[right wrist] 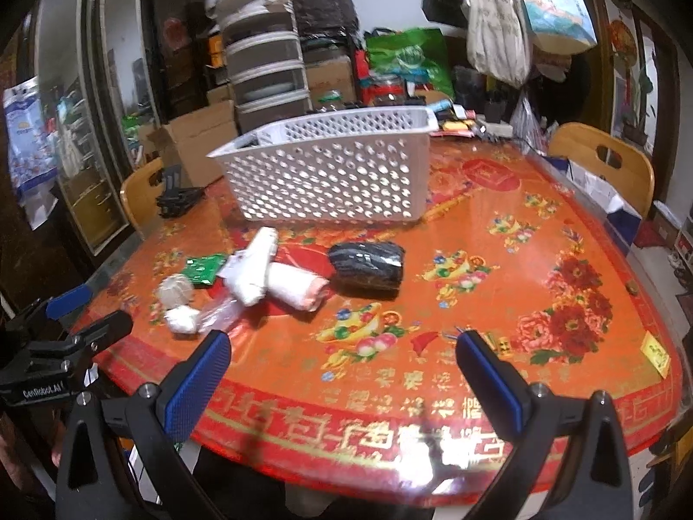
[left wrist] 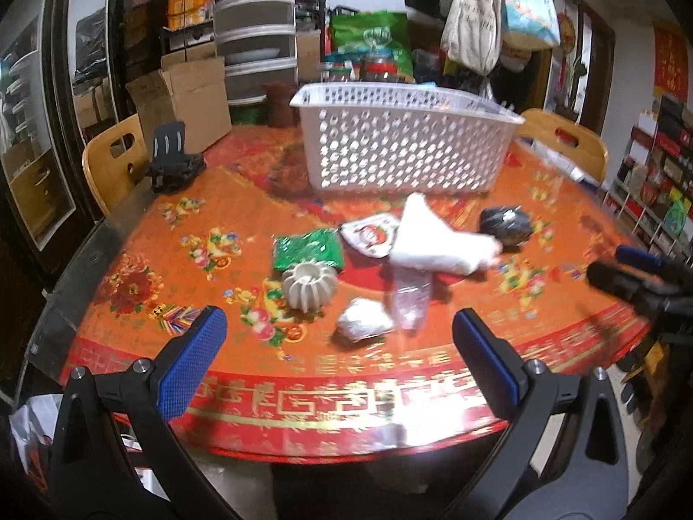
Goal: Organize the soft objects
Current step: 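Grasp the black knit bundle with the right gripper while the left gripper approaches the white plastic bag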
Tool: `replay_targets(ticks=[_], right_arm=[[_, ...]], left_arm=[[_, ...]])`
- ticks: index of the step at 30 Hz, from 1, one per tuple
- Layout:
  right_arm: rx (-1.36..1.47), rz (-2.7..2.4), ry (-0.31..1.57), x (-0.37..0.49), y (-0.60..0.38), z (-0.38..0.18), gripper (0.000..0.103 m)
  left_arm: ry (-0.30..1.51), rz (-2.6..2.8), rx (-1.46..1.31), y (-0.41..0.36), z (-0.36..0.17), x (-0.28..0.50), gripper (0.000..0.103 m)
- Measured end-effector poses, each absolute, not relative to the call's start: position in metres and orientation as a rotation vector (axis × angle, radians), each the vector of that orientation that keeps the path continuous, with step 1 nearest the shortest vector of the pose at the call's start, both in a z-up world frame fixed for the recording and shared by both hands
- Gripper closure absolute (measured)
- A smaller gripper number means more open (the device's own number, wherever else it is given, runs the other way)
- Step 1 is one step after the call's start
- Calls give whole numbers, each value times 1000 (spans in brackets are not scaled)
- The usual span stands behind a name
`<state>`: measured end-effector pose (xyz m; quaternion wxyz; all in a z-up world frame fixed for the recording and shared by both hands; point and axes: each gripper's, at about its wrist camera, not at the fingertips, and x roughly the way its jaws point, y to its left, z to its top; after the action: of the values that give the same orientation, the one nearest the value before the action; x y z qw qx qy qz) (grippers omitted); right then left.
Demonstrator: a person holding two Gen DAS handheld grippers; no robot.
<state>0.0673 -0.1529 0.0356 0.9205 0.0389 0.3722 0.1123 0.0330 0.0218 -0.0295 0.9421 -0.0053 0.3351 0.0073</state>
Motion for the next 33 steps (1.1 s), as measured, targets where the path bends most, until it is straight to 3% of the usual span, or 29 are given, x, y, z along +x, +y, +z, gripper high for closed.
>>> replay_targets(ticks=[9,14,16,18,25,33], right_arm=[[98,210,850,108,-163,9,0],[102,213,864,127,-161,1,3],[96,212,868,135,-160,-1,6],[98,212,875,145,-160,-2,15],[85,213,893,174,-153,-6,25],[63,250,930,193,-137,-16,39]], left_arm=[[770,-25,-8,28,-69,65,0],[801,-55,1,23,-85,80,13],[814,-65,-6,25,-90,86,22],[820,-72,-7,25,-94,89,23],[808,-81,-6,31,-96,99,32],[785,-108,13,31,-96,99,34]])
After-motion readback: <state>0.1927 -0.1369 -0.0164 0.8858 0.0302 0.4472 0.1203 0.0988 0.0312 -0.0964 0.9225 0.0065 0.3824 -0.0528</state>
